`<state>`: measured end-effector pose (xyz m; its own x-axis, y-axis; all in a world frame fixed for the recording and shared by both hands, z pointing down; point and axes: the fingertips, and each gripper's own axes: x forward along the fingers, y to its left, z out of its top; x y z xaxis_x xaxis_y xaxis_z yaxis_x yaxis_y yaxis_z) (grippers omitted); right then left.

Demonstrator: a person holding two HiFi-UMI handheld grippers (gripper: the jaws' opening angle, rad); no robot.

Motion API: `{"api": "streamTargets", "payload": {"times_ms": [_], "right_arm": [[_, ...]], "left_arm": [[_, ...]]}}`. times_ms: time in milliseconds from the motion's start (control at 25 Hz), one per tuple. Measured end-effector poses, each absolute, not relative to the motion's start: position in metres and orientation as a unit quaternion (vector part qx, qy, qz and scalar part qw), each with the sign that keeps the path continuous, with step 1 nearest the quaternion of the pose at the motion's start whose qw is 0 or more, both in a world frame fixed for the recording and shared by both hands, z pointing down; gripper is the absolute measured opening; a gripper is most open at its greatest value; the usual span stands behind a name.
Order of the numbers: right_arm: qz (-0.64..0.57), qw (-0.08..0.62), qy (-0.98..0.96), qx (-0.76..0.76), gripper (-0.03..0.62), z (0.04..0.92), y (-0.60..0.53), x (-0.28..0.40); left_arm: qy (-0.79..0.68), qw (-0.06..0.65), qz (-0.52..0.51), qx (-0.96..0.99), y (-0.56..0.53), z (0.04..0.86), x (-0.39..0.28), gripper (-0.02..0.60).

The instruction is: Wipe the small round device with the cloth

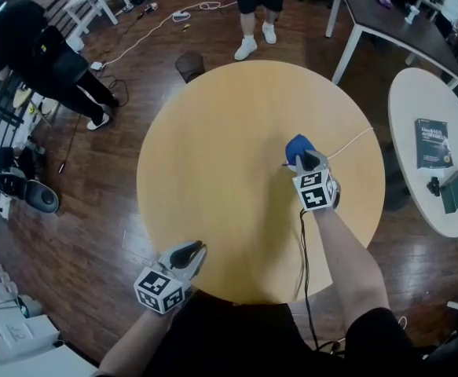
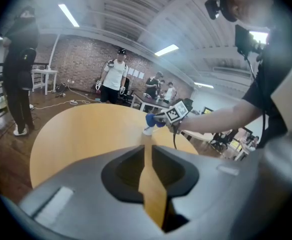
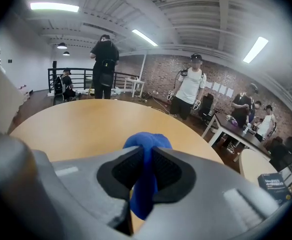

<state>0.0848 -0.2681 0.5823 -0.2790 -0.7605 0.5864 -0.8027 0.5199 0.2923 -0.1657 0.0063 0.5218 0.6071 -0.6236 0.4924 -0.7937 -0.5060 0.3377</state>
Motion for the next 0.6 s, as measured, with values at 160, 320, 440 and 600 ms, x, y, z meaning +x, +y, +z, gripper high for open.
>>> {"api": "streamTargets", "payload": {"times_ms": [160,320,440,600], "right_arm": [[0.015,0.364,-0.804,0.47,0.048,0.584,-0.265,0.074],[0.013,0.376,-0.811,0.448,0.048,0.589,-0.259,0.062],[0.024,0.376,-0.817,0.437,0.048,0.597,-0.254,0.059],[0.038,0.374,-0.816,0.438,0.048,0.606,-0.245,0.051]], "left_arm": [[-0.408,0.27,0.157,0.858,0.003,0.519,-0.16,0.052],[-0.401,0.268,0.161,0.861,0.001,0.519,-0.157,0.052],[-0.399,0.265,0.161,0.863,0.0,0.518,-0.151,0.052],[-0.388,0.26,0.165,0.869,-0.001,0.514,-0.159,0.052]]}}
